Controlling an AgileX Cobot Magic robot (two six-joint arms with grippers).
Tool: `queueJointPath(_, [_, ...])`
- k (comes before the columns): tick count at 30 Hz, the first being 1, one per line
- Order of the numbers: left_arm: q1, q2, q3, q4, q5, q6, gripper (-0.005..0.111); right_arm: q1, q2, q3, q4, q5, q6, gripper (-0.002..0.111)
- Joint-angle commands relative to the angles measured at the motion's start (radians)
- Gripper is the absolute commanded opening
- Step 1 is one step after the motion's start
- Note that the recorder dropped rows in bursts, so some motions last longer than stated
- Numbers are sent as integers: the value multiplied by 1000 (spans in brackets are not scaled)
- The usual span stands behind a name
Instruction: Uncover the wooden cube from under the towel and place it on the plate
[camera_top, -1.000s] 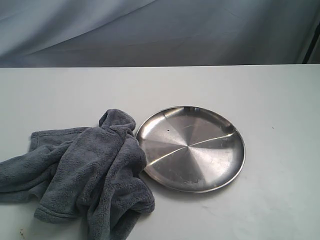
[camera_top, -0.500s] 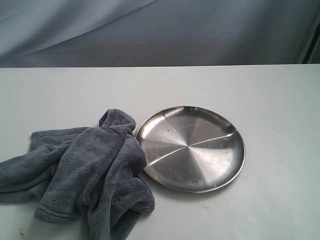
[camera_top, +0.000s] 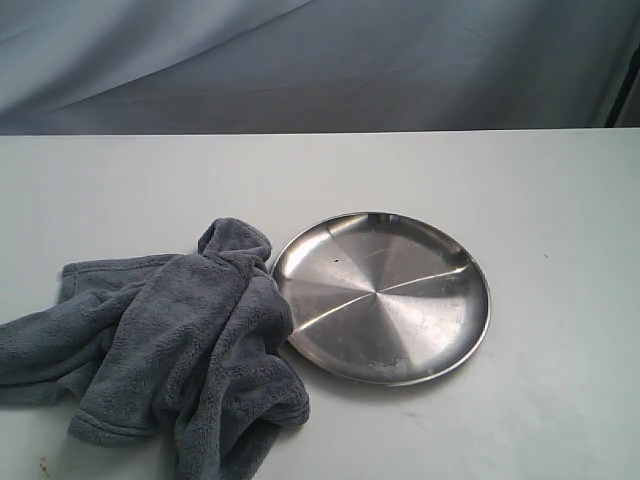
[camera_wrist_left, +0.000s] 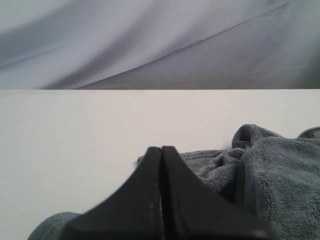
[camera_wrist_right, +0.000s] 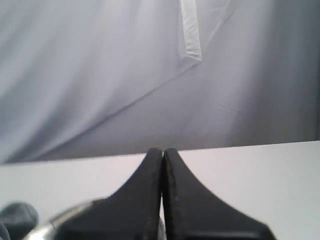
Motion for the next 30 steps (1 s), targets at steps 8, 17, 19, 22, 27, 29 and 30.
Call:
queueJointPath(8, [3,-4,5,-5,-12,-6,0,3,-4,-164,230,90,46,0])
queueJointPath(17, [3,-4,5,-5,-12,-3,0,3,119,-434,64,440,46,0])
queueJointPath(19, [3,-4,5,-5,-12,-3,0,3,190,-497,-12,532,46,0])
queueJointPath(22, [3,-4,5,-5,-12,-3,0,3,320,-605,-122,688,19,0])
queueJointPath(27, [3,-4,5,-5,-12,-5,0,3,509,-733,-197,876,-97,0])
queueJointPath(29, [3,-4,5,-5,-12,-5,0,3,574,-763,-189,886,-104,0])
queueJointPath(30, [3,-4,5,-5,-12,-5,0,3,605,-774,-189,886,-104,0])
